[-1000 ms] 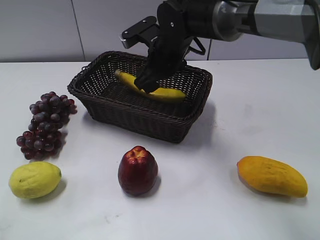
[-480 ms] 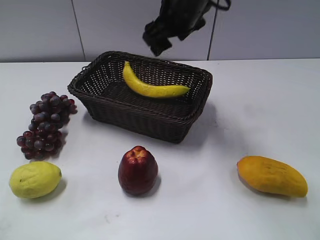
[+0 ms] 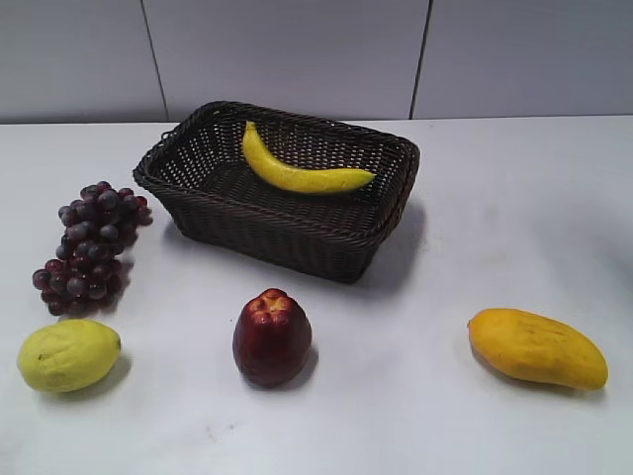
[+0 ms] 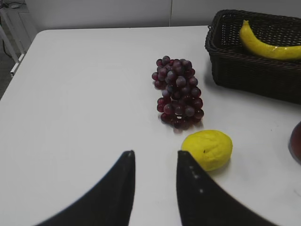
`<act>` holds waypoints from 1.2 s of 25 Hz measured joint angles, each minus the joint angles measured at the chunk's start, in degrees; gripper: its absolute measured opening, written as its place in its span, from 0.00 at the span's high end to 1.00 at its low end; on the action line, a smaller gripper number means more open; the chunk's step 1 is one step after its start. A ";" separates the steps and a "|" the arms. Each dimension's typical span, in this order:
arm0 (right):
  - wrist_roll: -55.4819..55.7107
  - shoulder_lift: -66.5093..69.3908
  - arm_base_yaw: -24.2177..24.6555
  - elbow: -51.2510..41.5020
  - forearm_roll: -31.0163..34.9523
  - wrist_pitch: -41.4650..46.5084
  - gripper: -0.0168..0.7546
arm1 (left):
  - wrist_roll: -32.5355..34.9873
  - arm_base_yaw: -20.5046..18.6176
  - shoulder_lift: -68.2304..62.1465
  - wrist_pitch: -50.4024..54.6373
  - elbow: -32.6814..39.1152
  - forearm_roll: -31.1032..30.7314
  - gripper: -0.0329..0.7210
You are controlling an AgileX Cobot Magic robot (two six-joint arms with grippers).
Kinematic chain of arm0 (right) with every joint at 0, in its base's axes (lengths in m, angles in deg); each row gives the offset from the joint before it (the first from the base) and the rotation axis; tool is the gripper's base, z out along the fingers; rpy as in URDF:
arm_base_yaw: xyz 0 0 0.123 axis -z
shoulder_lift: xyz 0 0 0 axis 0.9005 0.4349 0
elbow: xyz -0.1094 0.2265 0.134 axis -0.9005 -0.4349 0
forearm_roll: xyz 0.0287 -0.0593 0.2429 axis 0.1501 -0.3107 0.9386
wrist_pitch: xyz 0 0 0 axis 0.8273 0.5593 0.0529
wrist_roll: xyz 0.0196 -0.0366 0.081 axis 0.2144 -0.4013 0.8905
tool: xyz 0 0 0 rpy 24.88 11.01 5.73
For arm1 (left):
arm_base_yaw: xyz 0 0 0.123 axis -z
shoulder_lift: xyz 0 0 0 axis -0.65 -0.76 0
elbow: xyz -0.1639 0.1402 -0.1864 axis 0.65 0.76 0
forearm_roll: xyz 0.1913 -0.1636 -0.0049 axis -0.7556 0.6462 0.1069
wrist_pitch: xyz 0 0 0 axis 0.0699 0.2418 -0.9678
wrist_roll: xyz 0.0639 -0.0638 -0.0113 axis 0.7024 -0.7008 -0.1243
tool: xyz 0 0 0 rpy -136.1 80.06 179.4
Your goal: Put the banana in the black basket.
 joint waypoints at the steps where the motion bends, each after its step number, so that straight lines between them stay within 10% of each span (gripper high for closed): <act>1: 0.32 -1.47 1.49 -1.31 0.05 0.26 0.21 | 0.00 0.00 0.00 0.00 0.00 0.00 0.66; 30: 3.62 -79.10 4.36 -69.13 2.36 -6.13 0.21 | 0.00 0.00 0.00 0.00 0.00 0.00 0.66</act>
